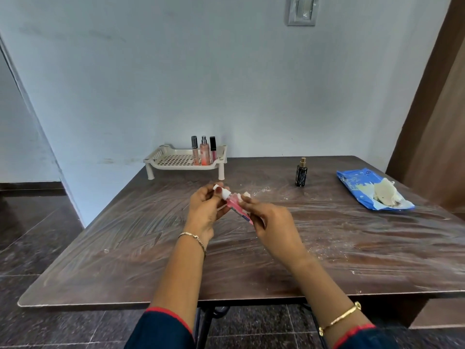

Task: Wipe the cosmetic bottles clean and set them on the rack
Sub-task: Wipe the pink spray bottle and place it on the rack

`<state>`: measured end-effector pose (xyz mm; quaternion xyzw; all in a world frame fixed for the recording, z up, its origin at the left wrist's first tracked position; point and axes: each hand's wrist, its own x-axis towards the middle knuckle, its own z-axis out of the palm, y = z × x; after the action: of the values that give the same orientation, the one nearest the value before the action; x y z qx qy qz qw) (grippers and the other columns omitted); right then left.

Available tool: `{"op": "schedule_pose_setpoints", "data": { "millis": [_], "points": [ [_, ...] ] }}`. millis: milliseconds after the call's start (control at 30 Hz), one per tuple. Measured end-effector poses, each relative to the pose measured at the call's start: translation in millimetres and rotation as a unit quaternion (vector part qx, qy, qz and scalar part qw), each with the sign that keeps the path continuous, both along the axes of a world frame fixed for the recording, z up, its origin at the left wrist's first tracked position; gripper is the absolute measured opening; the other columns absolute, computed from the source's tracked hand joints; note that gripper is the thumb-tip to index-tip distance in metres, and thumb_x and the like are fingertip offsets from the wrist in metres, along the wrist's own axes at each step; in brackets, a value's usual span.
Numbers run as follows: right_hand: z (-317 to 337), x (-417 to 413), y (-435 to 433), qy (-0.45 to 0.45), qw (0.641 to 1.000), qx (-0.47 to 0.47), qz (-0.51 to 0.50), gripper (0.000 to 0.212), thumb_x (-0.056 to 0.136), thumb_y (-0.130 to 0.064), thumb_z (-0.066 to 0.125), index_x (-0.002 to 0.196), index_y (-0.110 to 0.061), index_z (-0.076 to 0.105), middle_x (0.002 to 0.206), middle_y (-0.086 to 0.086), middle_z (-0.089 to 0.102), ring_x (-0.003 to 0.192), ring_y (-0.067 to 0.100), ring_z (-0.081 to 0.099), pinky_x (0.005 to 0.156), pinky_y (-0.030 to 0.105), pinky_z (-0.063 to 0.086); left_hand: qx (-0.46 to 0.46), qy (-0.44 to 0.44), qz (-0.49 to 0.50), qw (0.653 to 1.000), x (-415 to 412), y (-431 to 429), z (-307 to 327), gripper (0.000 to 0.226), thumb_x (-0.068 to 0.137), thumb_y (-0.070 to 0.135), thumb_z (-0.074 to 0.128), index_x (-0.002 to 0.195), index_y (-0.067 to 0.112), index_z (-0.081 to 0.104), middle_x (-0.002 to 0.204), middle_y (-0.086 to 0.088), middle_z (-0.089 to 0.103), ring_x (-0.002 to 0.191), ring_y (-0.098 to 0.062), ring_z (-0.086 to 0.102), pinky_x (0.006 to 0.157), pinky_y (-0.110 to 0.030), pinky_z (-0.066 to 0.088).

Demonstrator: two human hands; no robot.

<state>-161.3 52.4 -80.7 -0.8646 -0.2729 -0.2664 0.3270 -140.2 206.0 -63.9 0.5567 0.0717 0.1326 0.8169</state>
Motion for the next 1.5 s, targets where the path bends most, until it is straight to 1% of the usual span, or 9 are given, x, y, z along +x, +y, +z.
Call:
{"op": "schedule_pose_setpoints", "data": {
  "millis": [167,400,467,600,700,833,1033,1267,1500],
  "points": [
    [-18,-17,-11,-0.086,0.992,0.085,-0.036,0.037,0.081,0.005,0.068,0.114,-0.012,0.069,0.12,-0.003,0.066,0.112,0.004,0.06,0.095,0.021,0.048,-0.136,0.032,0.019,0.99,-18,-3,-11,0.011,0.094,0.007,0.052,0.093,0.011,0.061,0.092,-0.007,0.069,0.081,-0.018,0.066,0.063,-0.025,0.059],
    [-8,-15,-13,0.197,0.893,0.403,0.005,0.032,0.083,-0.005,0.069,0.111,-0.019,0.068,0.094,-0.016,0.071,0.091,-0.001,0.067,0.08,0.016,0.052,-0.217,0.039,0.04,0.975,-44,-28,-15,0.007,0.093,0.005,0.052,0.09,0.008,0.058,0.089,-0.011,0.067,0.08,-0.021,0.065,0.07,-0.031,0.057],
    [-6,-18,-13,0.197,0.891,0.41,-0.01,0.028,0.081,-0.007,0.071,0.105,-0.023,0.069,0.084,-0.019,0.071,0.085,0.001,0.068,0.072,0.011,0.051,-0.235,0.022,0.043,0.971,-48,-32,-14,0.007,0.092,0.005,0.053,0.091,0.009,0.058,0.092,-0.012,0.067,0.082,-0.02,0.066,0.073,-0.033,0.057],
    [-5,-26,-10,0.14,0.914,0.374,-0.069,0.016,0.075,-0.02,0.078,0.077,-0.033,0.069,0.066,-0.012,0.07,0.067,0.016,0.066,0.062,0.027,0.055,-0.238,-0.026,0.044,0.97,-52,-29,-6,0.01,0.092,0.006,0.053,0.093,0.012,0.06,0.097,-0.009,0.068,0.084,-0.018,0.067,0.077,-0.032,0.057],
    [-5,-30,-9,0.103,0.903,0.409,-0.078,0.024,0.072,-0.015,0.08,0.072,-0.036,0.067,0.067,-0.016,0.069,0.061,0.01,0.059,0.057,0.019,0.049,-0.205,-0.044,0.034,0.977,-54,-30,0,0.011,0.093,0.008,0.052,0.09,0.014,0.062,0.094,-0.005,0.07,0.082,-0.016,0.068,0.08,-0.034,0.057],
    [-3,-36,-4,0.124,0.868,0.48,-0.045,0.033,0.074,-0.006,0.076,0.093,-0.033,0.069,0.084,-0.013,0.074,0.078,0.002,0.068,0.069,0.013,0.053,-0.203,-0.057,0.033,0.977,-58,-31,1,0.011,0.092,0.008,0.054,0.094,0.011,0.064,0.096,-0.007,0.07,0.082,-0.017,0.069,0.078,-0.033,0.058],
    [-8,-38,-7,0.142,0.897,0.419,0.008,0.048,0.078,-0.005,0.073,0.118,-0.029,0.062,0.113,-0.014,0.067,0.106,0.003,0.063,0.09,0.021,0.051,-0.193,-0.069,0.038,0.978,-65,-30,-4,0.015,0.091,0.009,0.055,0.102,0.01,0.066,0.105,-0.01,0.069,0.092,-0.021,0.068,0.073,-0.031,0.06],
    [-5,-36,-13,0.197,0.895,0.398,0.049,0.038,0.069,-0.007,0.081,0.106,-0.012,0.071,0.09,-0.007,0.075,0.087,0.008,0.07,0.072,0.016,0.053,-0.111,-0.059,-0.071,0.99,-64,-30,0,0.035,0.082,0.026,0.06,0.116,0.02,0.065,0.118,-0.009,0.067,0.104,-0.025,0.067,0.078,-0.036,0.059],
    [-13,-38,-8,0.176,0.905,0.383,-0.048,0.026,0.061,-0.012,0.087,0.076,-0.027,0.072,0.069,-0.006,0.073,0.059,0.005,0.061,0.057,0.02,0.051,-0.04,-0.044,-0.117,0.991,-62,-35,-11,0.026,0.086,0.029,0.059,0.111,0.022,0.065,0.11,-0.004,0.069,0.096,-0.019,0.069,0.082,-0.039,0.056]
  ]
}}
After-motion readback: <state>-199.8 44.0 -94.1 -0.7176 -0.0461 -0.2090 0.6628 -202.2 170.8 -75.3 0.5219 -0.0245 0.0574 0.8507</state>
